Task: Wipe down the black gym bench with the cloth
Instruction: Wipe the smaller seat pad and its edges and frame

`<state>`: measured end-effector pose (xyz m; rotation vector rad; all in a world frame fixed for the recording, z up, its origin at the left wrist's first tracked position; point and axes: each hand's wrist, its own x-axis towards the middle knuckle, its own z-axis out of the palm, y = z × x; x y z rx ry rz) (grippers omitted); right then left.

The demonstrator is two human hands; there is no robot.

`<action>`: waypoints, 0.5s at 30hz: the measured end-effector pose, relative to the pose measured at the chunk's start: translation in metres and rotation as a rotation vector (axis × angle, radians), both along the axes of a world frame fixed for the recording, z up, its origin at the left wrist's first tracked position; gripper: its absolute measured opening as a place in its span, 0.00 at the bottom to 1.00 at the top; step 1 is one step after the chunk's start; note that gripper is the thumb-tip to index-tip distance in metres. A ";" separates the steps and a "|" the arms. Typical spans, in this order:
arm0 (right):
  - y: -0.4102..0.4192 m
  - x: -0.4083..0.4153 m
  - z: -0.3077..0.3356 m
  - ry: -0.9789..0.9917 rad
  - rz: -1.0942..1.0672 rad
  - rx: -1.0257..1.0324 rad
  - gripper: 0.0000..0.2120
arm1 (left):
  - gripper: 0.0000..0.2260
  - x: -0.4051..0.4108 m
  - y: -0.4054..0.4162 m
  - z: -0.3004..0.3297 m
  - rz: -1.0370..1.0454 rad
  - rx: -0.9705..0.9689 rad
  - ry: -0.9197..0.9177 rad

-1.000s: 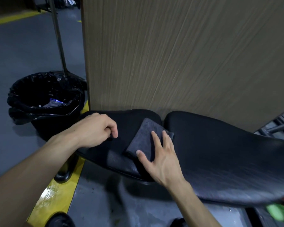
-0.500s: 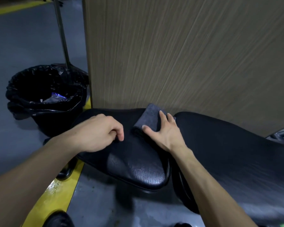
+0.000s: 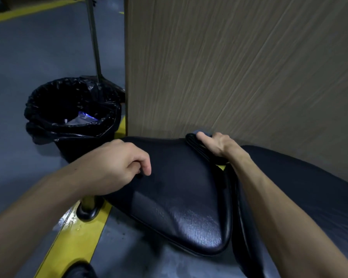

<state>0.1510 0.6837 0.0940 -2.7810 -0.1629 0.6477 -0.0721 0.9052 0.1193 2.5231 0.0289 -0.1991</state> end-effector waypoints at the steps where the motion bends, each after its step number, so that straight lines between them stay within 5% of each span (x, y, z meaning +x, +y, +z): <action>1: 0.009 0.003 0.002 0.009 -0.004 -0.010 0.45 | 0.15 -0.004 0.005 0.001 0.015 0.001 -0.011; 9: 0.103 -0.023 -0.004 -0.052 0.345 -0.163 0.42 | 0.16 -0.015 0.044 -0.011 0.131 0.082 -0.004; 15: 0.062 -0.015 -0.012 -0.149 0.364 -0.085 0.43 | 0.17 -0.005 0.037 -0.013 0.148 0.149 0.073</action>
